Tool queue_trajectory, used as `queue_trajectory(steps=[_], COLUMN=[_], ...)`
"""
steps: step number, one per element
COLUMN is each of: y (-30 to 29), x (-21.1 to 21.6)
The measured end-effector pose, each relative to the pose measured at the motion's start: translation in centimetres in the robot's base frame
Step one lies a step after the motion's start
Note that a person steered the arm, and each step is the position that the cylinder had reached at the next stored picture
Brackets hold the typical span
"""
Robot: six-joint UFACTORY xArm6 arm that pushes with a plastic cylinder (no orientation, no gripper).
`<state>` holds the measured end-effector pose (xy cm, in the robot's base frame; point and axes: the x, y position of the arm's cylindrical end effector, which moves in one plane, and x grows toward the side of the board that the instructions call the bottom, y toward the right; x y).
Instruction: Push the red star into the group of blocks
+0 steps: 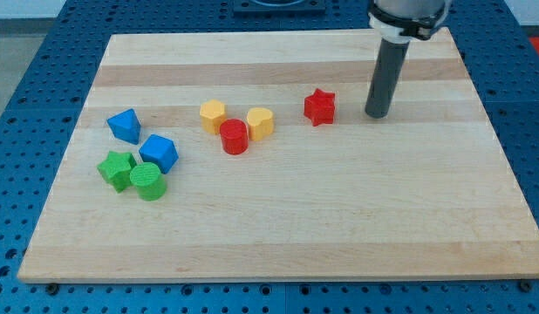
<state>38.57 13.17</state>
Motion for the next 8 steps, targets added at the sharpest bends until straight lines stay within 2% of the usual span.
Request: queue_trajectory(steps=[8], y=[-15.4], x=[-0.8])
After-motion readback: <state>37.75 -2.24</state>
